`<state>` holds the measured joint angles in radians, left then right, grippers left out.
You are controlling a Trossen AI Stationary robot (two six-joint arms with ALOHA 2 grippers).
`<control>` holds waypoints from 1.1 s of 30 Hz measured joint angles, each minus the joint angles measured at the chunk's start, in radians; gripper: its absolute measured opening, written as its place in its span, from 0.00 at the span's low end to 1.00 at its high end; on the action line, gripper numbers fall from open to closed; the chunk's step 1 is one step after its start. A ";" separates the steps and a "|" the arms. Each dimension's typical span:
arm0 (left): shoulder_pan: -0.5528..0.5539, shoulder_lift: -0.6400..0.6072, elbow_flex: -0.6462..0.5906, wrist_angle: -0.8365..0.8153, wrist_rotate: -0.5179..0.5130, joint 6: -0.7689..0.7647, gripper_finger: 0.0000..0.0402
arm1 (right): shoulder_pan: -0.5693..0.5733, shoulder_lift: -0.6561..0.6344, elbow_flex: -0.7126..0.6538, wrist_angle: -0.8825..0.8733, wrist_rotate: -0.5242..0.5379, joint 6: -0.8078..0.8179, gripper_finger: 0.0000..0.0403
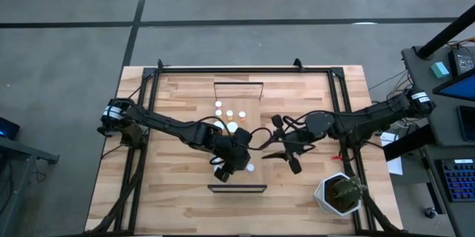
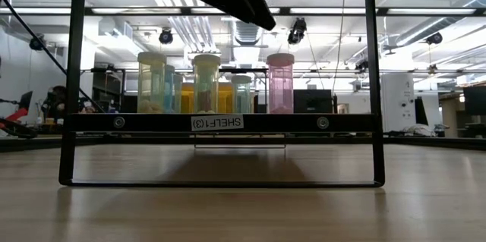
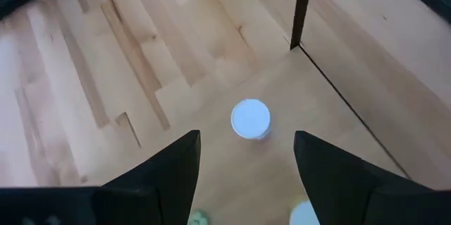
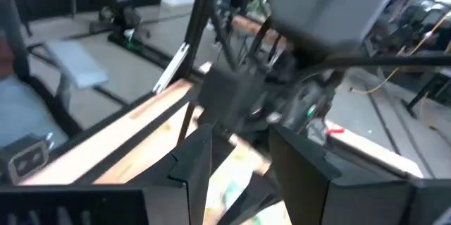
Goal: Pick and place medicine bottles onto shelf by color
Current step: Adjust the pill bottles on the shelf
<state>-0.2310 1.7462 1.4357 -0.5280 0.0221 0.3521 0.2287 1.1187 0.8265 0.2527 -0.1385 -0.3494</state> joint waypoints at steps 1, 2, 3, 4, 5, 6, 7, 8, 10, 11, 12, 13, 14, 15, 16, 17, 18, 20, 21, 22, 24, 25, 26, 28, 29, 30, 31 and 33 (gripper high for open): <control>0.000 0.000 0.000 0.003 0.000 0.021 0.53 | 0.000 -0.001 0.000 0.018 0.001 0.004 0.33; 0.000 0.000 0.000 0.004 0.000 0.041 0.53 | 0.000 -0.007 0.000 0.023 0.004 0.006 0.33; 0.000 0.000 -0.001 0.004 0.000 0.051 0.53 | 0.000 -0.011 0.000 0.025 0.004 0.006 0.33; 0.000 0.000 -0.001 0.007 0.000 0.059 0.53 | 0.000 -0.014 0.000 0.031 0.003 0.005 0.33; 0.000 0.000 -0.001 0.014 0.000 0.065 0.53 | 0.000 -0.020 0.000 0.031 0.003 0.006 0.33; 0.000 0.000 -0.002 0.021 0.001 0.068 0.53 | 0.002 -0.024 -0.001 0.030 0.002 0.011 0.33; 0.000 0.000 -0.002 0.030 0.002 0.072 0.53 | 0.003 -0.026 -0.002 0.030 0.000 0.017 0.33; 0.000 0.000 -0.002 0.040 0.003 0.072 0.53 | 0.002 -0.027 -0.005 0.030 0.000 0.021 0.33; 0.000 0.005 -0.002 0.075 0.003 0.069 0.53 | 0.002 -0.033 -0.013 0.027 0.000 0.022 0.33; 0.000 0.008 -0.002 0.086 0.003 0.066 0.53 | 0.002 -0.034 -0.014 0.027 0.000 0.023 0.33; 0.000 0.011 -0.002 0.090 0.003 0.060 0.53 | 0.002 -0.037 -0.015 0.030 0.000 0.026 0.33; 0.000 0.017 -0.002 0.096 0.003 0.055 0.53 | 0.002 -0.039 -0.017 0.030 0.000 0.028 0.33; 0.000 0.021 -0.002 0.098 0.004 0.054 0.53 | 0.002 -0.039 -0.018 0.031 0.000 0.031 0.33; 0.001 0.027 -0.002 0.093 0.003 0.054 0.53 | 0.002 -0.039 -0.019 0.035 0.000 0.035 0.33; 0.002 0.034 -0.002 0.090 0.004 0.053 0.53 | 0.002 -0.039 -0.019 0.037 0.000 0.035 0.33; 0.003 0.041 -0.002 0.092 0.004 0.053 0.53 | 0.002 -0.039 -0.020 0.037 0.000 0.036 0.33; 0.003 0.045 -0.002 0.092 0.004 0.053 0.53 | 0.002 -0.039 -0.020 0.037 0.000 0.039 0.33; 0.003 0.045 -0.002 0.095 0.007 0.052 0.53 | 0.002 -0.039 -0.021 0.038 0.000 0.044 0.33; 0.003 0.044 -0.002 0.101 0.010 0.050 0.53 | 0.002 -0.039 -0.023 0.037 0.000 0.045 0.33; 0.003 0.043 -0.002 0.106 0.011 0.048 0.53 | 0.002 -0.039 -0.023 0.037 0.000 0.047 0.33; 0.005 0.043 -0.003 0.101 0.011 0.048 0.53 | 0.002 -0.039 -0.023 0.037 0.000 0.051 0.33; 0.006 0.044 -0.004 0.099 0.011 0.047 0.53 | 0.002 -0.039 -0.023 0.037 0.000 0.052 0.33; 0.007 0.044 -0.004 0.100 0.011 0.047 0.53 | 0.002 -0.039 -0.023 0.037 0.000 0.052 0.33; 0.007 0.042 -0.004 0.103 0.011 0.047 0.53 | 0.003 -0.039 -0.023 0.037 0.000 0.051 0.33; 0.007 0.041 -0.004 0.102 0.010 0.047 0.53 | 0.004 -0.039 -0.023 0.038 0.001 0.050 0.33; 0.007 0.041 -0.001 0.098 0.003 0.047 0.53 | 0.004 -0.039 -0.023 0.044 0.006 0.046 0.33; 0.007 0.039 0.004 0.098 -0.001 0.047 0.53 | 0.004 -0.039 -0.023 0.060 0.008 0.043 0.33; 0.007 0.024 0.011 0.098 -0.002 0.050 0.53 | 0.004 -0.040 -0.023 0.096 0.009 0.035 0.33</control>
<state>-0.2241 1.7705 1.4464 -0.4296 0.0200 0.4023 0.2329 1.0788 0.8032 0.3487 -0.1299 -0.3140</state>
